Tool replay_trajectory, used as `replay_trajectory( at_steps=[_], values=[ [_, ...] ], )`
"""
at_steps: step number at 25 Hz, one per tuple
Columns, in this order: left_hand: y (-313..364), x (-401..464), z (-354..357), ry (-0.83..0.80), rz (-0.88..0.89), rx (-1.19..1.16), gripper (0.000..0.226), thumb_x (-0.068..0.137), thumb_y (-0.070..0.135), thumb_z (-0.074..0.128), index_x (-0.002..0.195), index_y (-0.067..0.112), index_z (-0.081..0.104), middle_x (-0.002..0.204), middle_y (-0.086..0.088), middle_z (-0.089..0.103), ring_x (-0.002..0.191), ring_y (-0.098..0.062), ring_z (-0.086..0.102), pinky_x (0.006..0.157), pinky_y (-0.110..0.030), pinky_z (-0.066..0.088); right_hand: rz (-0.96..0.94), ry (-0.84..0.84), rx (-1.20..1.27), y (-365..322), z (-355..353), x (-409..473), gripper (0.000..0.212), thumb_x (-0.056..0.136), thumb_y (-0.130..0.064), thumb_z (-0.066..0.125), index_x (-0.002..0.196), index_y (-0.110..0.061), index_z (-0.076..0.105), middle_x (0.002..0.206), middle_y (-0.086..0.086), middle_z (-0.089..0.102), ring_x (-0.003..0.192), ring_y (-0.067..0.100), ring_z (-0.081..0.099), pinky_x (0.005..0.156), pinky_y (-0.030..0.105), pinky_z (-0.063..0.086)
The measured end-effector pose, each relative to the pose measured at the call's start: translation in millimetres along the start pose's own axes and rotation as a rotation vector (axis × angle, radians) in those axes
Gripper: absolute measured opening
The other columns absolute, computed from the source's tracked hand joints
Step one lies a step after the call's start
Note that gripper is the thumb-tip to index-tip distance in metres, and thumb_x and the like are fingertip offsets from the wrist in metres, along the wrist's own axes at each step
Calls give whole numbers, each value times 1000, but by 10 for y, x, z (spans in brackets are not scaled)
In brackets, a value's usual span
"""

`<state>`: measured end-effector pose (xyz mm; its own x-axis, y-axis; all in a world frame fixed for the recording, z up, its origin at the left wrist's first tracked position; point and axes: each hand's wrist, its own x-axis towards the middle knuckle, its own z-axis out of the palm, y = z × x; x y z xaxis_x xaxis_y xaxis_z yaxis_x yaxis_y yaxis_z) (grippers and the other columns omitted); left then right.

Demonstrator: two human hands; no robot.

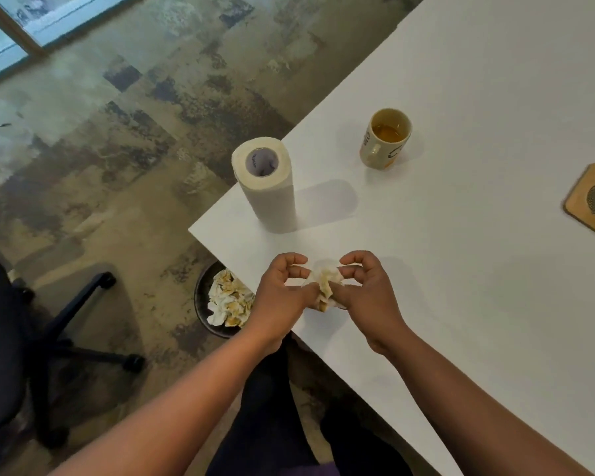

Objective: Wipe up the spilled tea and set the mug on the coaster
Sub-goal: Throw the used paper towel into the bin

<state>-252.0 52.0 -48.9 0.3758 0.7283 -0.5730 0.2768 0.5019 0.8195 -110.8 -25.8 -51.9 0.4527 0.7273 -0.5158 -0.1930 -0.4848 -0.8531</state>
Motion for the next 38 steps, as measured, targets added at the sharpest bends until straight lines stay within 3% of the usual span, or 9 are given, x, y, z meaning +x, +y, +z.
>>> replay_trajectory(
  at_steps=[6, 9, 11, 14, 18, 23, 28, 34, 38],
  values=[
    [-210, -221, -456, 184, -108, 1, 22, 81, -3, 73, 93, 15, 74, 88, -6, 75, 72, -16, 75, 59, -29, 61, 68, -264, -125, 53, 562, -126, 16, 79, -31, 73, 95, -32, 77, 97, -11, 76, 94, 11, 72, 82, 30, 60],
    [-329, -258, -713, 272, -181, -80, 14, 84, -2, 72, 92, 10, 73, 82, -6, 74, 65, -9, 72, 55, -21, 56, 68, -284, -220, 126, 868, -86, 13, 84, -20, 74, 91, -29, 78, 97, -11, 76, 94, 10, 71, 79, 27, 59],
    [-361, -250, -867, 254, -244, -241, 9, 92, 5, 66, 97, 7, 73, 92, -13, 77, 76, -17, 75, 64, -30, 61, 90, -272, -258, 136, 1023, -12, 12, 85, -16, 74, 88, -27, 79, 96, -6, 76, 92, 13, 71, 80, 31, 60],
    [-417, -225, -1092, 174, -232, -448, 31, 92, 2, 49, 114, 5, 71, 112, -18, 75, 101, -30, 73, 85, -41, 62, 193, -255, -165, 123, 1227, 120, 11, 83, -7, 75, 87, -16, 78, 95, 5, 77, 90, 23, 73, 79, 35, 62],
    [-581, -210, -1330, 4, -187, -633, 48, 93, -14, 46, 132, 7, 64, 128, -15, 70, 113, -26, 69, 102, -39, 54, 423, -232, 85, 114, 1421, 269, 10, 86, 6, 68, 93, 0, 74, 97, 18, 76, 90, 31, 75, 82, 43, 62],
    [-749, -177, -1501, 97, -56, -629, 40, 85, 4, 69, 123, 16, 72, 120, -11, 74, 104, -17, 73, 82, -24, 58, 441, -424, 155, 127, 1587, 269, 21, 87, 7, 63, 97, -4, 78, 106, 15, 76, 99, 25, 74, 81, 30, 60],
    [-776, -158, -1505, 331, -136, -528, 21, 83, 17, 77, 103, 26, 79, 102, -8, 79, 85, -15, 76, 65, -24, 60, 311, -545, -156, 270, 1675, 217, 32, 88, 2, 69, 110, -20, 76, 107, 3, 76, 101, 19, 72, 89, 32, 59],
    [-903, -77, -1425, 249, -97, -266, 41, 98, 11, 65, 122, 44, 63, 127, 2, 71, 113, -12, 69, 97, -32, 56, 368, -313, -178, 346, 1789, 342, 34, 77, 1, 78, 101, -14, 61, 97, 15, 72, 87, 28, 74, 74, 37, 64],
    [-1045, 227, -1500, 477, -137, 15, 45, 93, 20, 73, 133, 36, 62, 129, 4, 68, 115, -14, 66, 100, -35, 54, -20, -369, -657, 261, 1786, 478, 38, 82, -12, 72, 108, -31, 53, 98, -6, 69, 80, 11, 69, 71, 34, 61]
  ],
)
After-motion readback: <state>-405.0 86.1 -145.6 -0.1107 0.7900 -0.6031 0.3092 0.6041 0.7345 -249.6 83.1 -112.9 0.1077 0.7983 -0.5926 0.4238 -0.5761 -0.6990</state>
